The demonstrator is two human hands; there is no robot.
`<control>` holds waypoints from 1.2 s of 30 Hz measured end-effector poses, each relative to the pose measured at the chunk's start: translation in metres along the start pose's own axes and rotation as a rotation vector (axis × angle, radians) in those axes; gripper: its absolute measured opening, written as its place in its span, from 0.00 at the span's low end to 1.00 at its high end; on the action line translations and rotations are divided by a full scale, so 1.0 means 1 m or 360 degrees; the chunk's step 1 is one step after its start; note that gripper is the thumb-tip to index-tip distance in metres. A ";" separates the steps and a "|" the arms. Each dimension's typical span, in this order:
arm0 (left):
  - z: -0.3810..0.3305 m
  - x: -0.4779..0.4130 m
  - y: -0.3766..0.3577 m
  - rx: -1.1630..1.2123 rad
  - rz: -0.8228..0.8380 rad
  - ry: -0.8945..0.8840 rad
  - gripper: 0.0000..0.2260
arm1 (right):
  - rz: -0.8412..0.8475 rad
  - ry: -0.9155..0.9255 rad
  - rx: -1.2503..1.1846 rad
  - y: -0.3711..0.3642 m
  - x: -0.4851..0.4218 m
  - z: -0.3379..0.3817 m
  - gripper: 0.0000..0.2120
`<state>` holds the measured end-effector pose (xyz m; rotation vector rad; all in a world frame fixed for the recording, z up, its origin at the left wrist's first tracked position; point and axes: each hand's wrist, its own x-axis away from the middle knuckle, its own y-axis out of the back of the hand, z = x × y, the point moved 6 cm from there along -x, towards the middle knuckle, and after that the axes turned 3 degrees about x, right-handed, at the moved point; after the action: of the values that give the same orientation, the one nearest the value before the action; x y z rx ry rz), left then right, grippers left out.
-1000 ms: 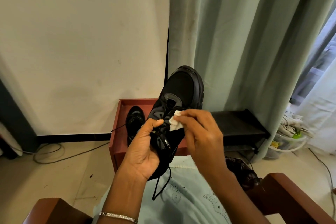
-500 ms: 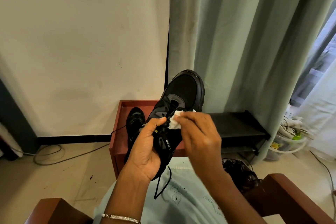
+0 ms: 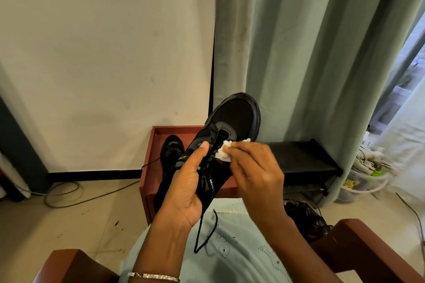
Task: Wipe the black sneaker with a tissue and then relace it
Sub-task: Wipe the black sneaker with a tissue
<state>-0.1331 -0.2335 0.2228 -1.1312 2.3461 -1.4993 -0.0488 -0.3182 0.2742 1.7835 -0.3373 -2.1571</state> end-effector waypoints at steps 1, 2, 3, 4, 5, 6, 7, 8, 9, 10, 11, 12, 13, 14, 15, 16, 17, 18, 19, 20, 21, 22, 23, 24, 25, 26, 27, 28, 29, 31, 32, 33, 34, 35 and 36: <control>0.000 0.000 -0.001 -0.0043 -0.0010 -0.0030 0.20 | -0.0034 -0.0014 0.0020 0.002 -0.005 -0.004 0.08; -0.001 0.001 -0.003 -0.0077 -0.0009 -0.0052 0.19 | -0.0074 -0.0026 0.0036 0.005 -0.010 -0.007 0.08; -0.002 0.001 -0.003 -0.0108 -0.0008 -0.0068 0.18 | -0.0112 -0.0043 0.0044 0.007 -0.014 -0.009 0.08; -0.002 0.001 -0.004 -0.0129 -0.0007 -0.0079 0.17 | -0.0143 -0.0065 0.0046 0.008 -0.015 -0.009 0.08; -0.003 0.001 -0.002 -0.0141 -0.0020 -0.0091 0.17 | -0.0162 -0.0091 0.0046 0.008 -0.014 -0.008 0.08; -0.004 0.001 0.000 -0.0142 -0.0031 -0.0091 0.18 | -0.0166 -0.0114 0.0045 0.007 -0.010 -0.005 0.08; -0.003 0.000 0.002 -0.0129 -0.0040 -0.0077 0.19 | -0.0149 -0.0122 0.0038 0.004 -0.004 -0.001 0.07; -0.003 0.000 0.004 -0.0114 -0.0048 -0.0053 0.21 | -0.0115 -0.0100 0.0024 0.001 0.004 0.006 0.07; -0.001 -0.001 0.006 -0.0108 -0.0058 -0.0027 0.22 | -0.0069 -0.0054 0.0006 -0.003 0.011 0.012 0.07; 0.000 -0.001 0.007 -0.0108 -0.0055 0.0000 0.23 | -0.0027 0.0001 -0.0006 -0.005 0.016 0.017 0.07; 0.001 -0.001 0.006 -0.0110 -0.0055 0.0009 0.23 | -0.0001 0.0042 -0.0004 -0.005 0.017 0.019 0.07; 0.001 -0.002 0.006 -0.0110 -0.0065 -0.0004 0.22 | 0.0006 0.0057 0.0013 -0.004 0.013 0.015 0.07; 0.001 -0.002 0.006 -0.0112 -0.0076 -0.0038 0.21 | -0.0004 0.0046 0.0031 -0.002 0.008 0.010 0.07; 0.000 -0.003 0.005 -0.0118 -0.0078 -0.0067 0.20 | -0.0029 0.0021 0.0045 0.001 0.002 0.004 0.07; 0.000 -0.002 0.004 -0.0130 -0.0073 -0.0085 0.19 | -0.0061 -0.0010 0.0059 0.004 -0.005 -0.001 0.07; -0.001 -0.001 0.003 -0.0157 -0.0072 -0.0099 0.18 | -0.0097 -0.0038 0.0076 0.007 -0.009 -0.004 0.08; -0.003 -0.001 0.003 -0.0195 -0.0084 -0.0114 0.18 | -0.0128 -0.0062 0.0085 0.009 -0.011 -0.006 0.07; -0.003 0.000 0.003 -0.0223 -0.0085 -0.0117 0.18 | -0.0152 -0.0079 0.0085 0.009 -0.011 -0.006 0.07; -0.003 0.001 0.003 -0.0233 -0.0092 -0.0111 0.18 | -0.0162 -0.0088 0.0083 0.008 -0.008 -0.005 0.07; -0.003 0.001 0.004 -0.0225 -0.0097 -0.0100 0.18 | -0.0157 -0.0090 0.0082 0.006 -0.003 -0.002 0.07; -0.003 0.002 0.005 -0.0214 -0.0110 -0.0089 0.18 | -0.0135 -0.0081 0.0077 0.003 0.003 0.002 0.07; -0.003 0.002 0.006 -0.0213 -0.0132 -0.0078 0.17 | -0.0101 -0.0061 0.0065 -0.001 0.010 0.006 0.07; -0.002 0.003 0.006 -0.0212 -0.0144 -0.0067 0.17 | -0.0058 -0.0032 0.0051 -0.003 0.017 0.010 0.08; -0.003 0.003 0.007 -0.0216 -0.0153 -0.0060 0.17 | -0.0016 -0.0001 0.0044 -0.005 0.022 0.014 0.08; -0.002 0.004 0.006 -0.0222 -0.0156 -0.0051 0.18 | 0.0015 0.0020 0.0047 -0.004 0.024 0.014 0.09; -0.002 0.003 0.006 -0.0231 -0.0159 -0.0054 0.17 | 0.0027 0.0024 0.0057 -0.003 0.021 0.010 0.09; -0.002 0.003 0.005 -0.0236 -0.0161 -0.0066 0.17 | 0.0016 0.0010 0.0074 -0.001 0.015 0.004 0.09; -0.003 0.004 0.003 -0.0241 -0.0161 -0.0079 0.16 | -0.0018 -0.0018 0.0089 0.002 0.008 -0.003 0.09; -0.003 0.004 0.002 -0.0251 -0.0162 -0.0089 0.16 | -0.0063 -0.0056 0.0096 0.006 0.001 -0.009 0.08; -0.004 0.005 0.000 -0.0296 -0.0157 -0.0095 0.16 | -0.0150 -0.0140 0.0090 0.013 -0.010 -0.020 0.08; -0.005 0.005 0.000 -0.0314 -0.0164 -0.0095 0.16 | -0.0174 -0.0170 0.0077 0.015 -0.012 -0.023 0.09; -0.005 0.006 0.001 -0.0316 -0.0169 -0.0088 0.16 | -0.0180 -0.0182 0.0067 0.015 -0.010 -0.022 0.09; -0.004 0.006 0.001 -0.0291 -0.0167 -0.0072 0.16 | -0.0169 -0.0171 0.0064 0.014 -0.006 -0.019 0.09; -0.003 0.007 0.001 -0.0243 -0.0162 -0.0044 0.16 | -0.0142 -0.0147 0.0058 0.012 0.001 -0.013 0.09; -0.003 0.007 0.001 -0.0195 -0.0156 -0.0018 0.17 | -0.0102 -0.0118 0.0042 0.008 0.009 -0.007 0.09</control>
<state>-0.1397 -0.2356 0.2248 -1.2971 2.4374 -1.3905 -0.0430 -0.3293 0.2678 1.7541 -0.3320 -2.2776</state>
